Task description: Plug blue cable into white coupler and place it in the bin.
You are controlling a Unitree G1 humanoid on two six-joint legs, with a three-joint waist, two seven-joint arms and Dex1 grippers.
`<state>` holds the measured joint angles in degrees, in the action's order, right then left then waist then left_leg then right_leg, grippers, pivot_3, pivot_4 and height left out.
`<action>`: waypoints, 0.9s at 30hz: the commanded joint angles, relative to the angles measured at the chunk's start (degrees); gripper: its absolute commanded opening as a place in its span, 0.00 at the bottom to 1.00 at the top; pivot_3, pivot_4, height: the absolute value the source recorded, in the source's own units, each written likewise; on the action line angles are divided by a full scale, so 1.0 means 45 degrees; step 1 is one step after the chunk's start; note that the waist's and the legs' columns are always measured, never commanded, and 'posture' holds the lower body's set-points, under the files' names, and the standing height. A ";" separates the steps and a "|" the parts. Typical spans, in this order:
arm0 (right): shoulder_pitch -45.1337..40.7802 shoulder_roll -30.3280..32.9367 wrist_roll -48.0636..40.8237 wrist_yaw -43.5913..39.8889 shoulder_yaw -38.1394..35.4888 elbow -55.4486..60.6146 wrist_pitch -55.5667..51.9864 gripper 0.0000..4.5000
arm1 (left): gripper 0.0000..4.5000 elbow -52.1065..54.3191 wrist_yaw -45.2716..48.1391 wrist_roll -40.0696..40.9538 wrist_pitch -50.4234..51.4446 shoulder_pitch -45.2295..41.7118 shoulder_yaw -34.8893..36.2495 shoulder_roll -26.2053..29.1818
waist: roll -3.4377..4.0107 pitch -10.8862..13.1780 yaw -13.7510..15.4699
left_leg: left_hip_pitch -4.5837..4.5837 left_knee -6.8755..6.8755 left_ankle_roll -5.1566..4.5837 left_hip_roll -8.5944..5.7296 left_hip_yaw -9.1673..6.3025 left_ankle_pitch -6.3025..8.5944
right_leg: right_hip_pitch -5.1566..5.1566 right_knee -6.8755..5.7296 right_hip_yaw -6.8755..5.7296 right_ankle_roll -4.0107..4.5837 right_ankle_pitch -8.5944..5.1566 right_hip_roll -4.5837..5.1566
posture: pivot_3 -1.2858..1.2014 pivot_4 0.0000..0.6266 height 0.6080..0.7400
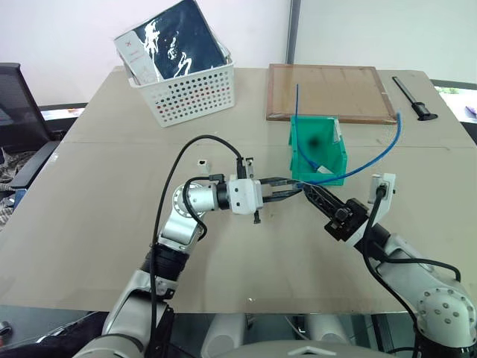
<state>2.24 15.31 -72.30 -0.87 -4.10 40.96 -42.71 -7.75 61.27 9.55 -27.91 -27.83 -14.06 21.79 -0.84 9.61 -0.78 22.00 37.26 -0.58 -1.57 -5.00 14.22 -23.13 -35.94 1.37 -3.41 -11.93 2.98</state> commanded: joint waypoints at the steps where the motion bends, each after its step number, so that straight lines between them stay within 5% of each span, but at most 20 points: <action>1: -0.0180 0.0084 -0.0330 -0.0059 0.0053 0.0268 0.0347 0.00 | 0.18 0.0818 0.0172 0.0839 0.0864 0.0289 0.0108 0.0206 | 0.0000 0.0000 -0.0007 | -0.0001 -0.0001 0.0000 0.0004 0.0000 0.0000 | 0.0000 0.0000 0.0001 -0.0001 -0.0001 0.0000 | 0.52 0.24 0.99; 4: -0.0207 0.0191 -0.0322 -0.0106 0.0131 0.0211 0.0405 0.00 | 0.39 0.1137 -0.0296 0.1199 0.1946 0.0520 0.0581 0.0375 | 0.0001 0.0000 -0.0012 | -0.0001 -0.0005 0.0000 0.0007 -0.0004 0.0000 | 0.0000 0.0001 0.0003 -0.0007 -0.0005 0.0000 | 0.52 0.24 0.99; 8: -0.0178 0.0328 -0.0115 -0.0316 0.0230 0.0121 0.0453 0.00 | 0.80 0.1635 -0.1498 0.2072 0.4452 0.1845 0.2144 0.1189 | 0.0004 0.0002 -0.0092 | -0.0012 -0.0014 0.0000 0.0025 -0.0022 0.0001 | -0.0002 0.0000 0.0014 -0.0029 -0.0018 -0.0007 | 0.52 0.24 0.99; 15: -0.0339 0.0262 0.0267 -0.0819 0.0498 -0.0352 0.0690 0.00 | 0.80 0.0944 -0.3036 0.3015 0.7223 0.2638 0.5389 0.2990 | 0.0004 0.0005 -0.0130 | -0.0003 -0.0031 0.0000 0.0047 -0.0036 0.0000 | -0.0027 -0.0003 0.0001 -0.0036 -0.0024 -0.0030 | 0.52 0.24 0.99; 21: -0.0855 0.0367 0.0592 -0.1333 0.0747 -0.0847 0.0643 0.00 | 0.80 -0.3280 -0.0824 0.1876 0.6564 0.0642 0.4825 0.4598 | 0.0003 0.0005 0.0019 | -0.0002 -0.0027 0.0000 0.0028 0.0021 0.0000 | -0.0025 0.0001 0.0001 -0.0031 -0.0032 -0.0027 | 0.52 0.24 0.99; 27: -0.0858 0.0405 0.0788 -0.1325 0.0731 -0.0742 0.0706 0.00 | 0.80 -0.7895 0.0814 0.0284 0.4841 -0.2024 0.3606 0.4725 | -0.0003 0.0005 -0.0010 | 0.0038 -0.0033 0.0001 -0.0007 0.0027 0.0000 | -0.0061 0.0003 -0.0001 0.0007 0.0002 -0.0026 | 0.52 0.24 0.99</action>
<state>-1.53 17.09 -68.54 -6.28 -0.48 35.44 -40.51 -38.77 63.23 13.16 -2.45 -34.00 3.01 42.46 -0.85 9.63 -0.83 22.18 37.12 -0.57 -1.59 -4.87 14.22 -23.43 -35.94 1.38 -3.38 -11.91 2.87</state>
